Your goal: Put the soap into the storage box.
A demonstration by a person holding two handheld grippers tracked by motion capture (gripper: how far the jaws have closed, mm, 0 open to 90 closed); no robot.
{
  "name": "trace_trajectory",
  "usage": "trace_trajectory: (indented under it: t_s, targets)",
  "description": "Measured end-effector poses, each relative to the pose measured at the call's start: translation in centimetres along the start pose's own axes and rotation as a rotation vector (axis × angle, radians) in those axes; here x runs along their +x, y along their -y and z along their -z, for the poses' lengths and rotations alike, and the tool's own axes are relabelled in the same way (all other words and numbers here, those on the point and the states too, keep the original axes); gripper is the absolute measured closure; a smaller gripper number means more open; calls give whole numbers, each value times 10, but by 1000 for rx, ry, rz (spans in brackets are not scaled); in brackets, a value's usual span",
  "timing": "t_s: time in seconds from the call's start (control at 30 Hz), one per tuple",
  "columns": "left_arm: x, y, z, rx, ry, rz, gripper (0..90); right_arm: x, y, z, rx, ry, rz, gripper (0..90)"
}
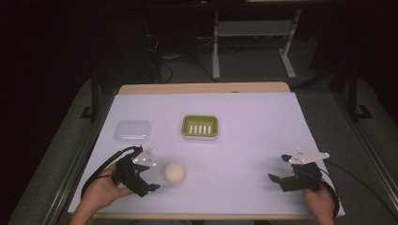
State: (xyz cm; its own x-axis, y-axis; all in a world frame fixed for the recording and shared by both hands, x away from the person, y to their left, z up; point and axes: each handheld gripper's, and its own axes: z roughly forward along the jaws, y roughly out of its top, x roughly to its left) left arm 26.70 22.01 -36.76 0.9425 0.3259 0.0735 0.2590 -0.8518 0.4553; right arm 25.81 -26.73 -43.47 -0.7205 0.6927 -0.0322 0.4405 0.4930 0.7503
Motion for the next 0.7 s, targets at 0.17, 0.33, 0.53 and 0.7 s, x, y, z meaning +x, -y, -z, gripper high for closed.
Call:
trace_trajectory:
  t_s: [0.17, 0.33, 0.53, 0.7]
  targets:
    - [1, -7, -6, 7, 19, -12, 172, 1, -1, -1, 2, -3, -1, 134]
    - [3, -17, -20, 17, 35, -4, 172, 1, -1, -1, 1, -4, -2, 134]
    - [10, -28, -37, 67, 40, -23, 172, 1, -1, -1, -4, -5, -2, 134]
    - [13, -31, -48, 85, 51, -14, 172, 2, -1, -1, -3, -7, 2, 133]
